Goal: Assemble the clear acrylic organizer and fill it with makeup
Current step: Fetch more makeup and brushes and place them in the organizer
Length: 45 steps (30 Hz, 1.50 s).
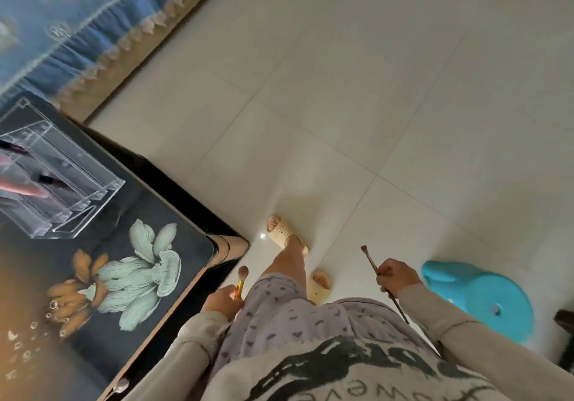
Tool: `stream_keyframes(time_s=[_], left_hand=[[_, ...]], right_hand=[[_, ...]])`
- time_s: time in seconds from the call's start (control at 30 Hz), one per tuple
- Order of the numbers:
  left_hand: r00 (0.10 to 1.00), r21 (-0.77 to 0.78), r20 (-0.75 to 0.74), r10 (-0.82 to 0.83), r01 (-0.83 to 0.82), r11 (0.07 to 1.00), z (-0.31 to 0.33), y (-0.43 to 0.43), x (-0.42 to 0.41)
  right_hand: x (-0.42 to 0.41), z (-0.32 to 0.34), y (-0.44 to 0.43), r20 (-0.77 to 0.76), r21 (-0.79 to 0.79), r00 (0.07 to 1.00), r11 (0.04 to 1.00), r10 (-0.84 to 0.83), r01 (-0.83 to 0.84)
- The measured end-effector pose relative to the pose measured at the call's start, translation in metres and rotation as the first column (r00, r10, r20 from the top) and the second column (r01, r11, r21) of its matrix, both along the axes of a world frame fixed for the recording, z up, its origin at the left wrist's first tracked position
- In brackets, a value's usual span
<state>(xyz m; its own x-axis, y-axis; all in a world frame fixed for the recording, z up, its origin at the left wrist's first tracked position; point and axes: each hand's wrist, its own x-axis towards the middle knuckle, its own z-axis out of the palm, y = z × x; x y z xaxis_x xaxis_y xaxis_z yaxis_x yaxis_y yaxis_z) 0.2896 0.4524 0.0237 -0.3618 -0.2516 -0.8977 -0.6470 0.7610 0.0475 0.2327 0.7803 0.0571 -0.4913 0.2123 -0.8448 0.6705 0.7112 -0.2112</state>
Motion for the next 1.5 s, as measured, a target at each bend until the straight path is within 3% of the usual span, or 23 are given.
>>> stream_keyframes(time_s=[0.27, 0.53, 0.8, 0.97, 1.3, 1.5], left_hand=[[0.999, 0.007, -0.027, 0.033, -0.033, 0.999, 0.004, -0.032, -0.095], [0.956, -0.029, -0.161, 0.245, -0.253, 0.967, 0.021, -0.091, -0.172], [0.900, -0.024, -0.097, 0.424, -0.428, 0.903, 0.025, -0.113, -0.206], [0.790, -0.030, -0.067, 0.609, -0.612, 0.790, 0.025, -0.113, -0.217], [0.459, -0.040, -0.024, 0.888, -0.888, 0.458, 0.025, -0.099, -0.252], [0.321, -0.015, -0.054, 0.946, -0.947, 0.320, 0.021, -0.120, -0.279]], right_hand=[[-0.104, 0.004, -0.029, 0.063, 0.076, 0.983, 0.981, 0.174, -0.179], [-0.208, 0.012, -0.069, 0.036, 0.137, 0.953, 0.943, 0.300, -0.302], [-0.309, 0.003, -0.141, 0.079, 0.102, 0.857, 0.851, 0.510, -0.515], [-0.404, 0.003, -0.202, -0.010, 0.036, 0.789, 0.788, 0.615, -0.614], [-0.540, 0.011, -0.325, -0.063, 0.074, 0.468, 0.472, 0.882, -0.879], [-0.563, 0.006, -0.384, -0.046, 0.079, 0.420, 0.423, 0.906, -0.903]])
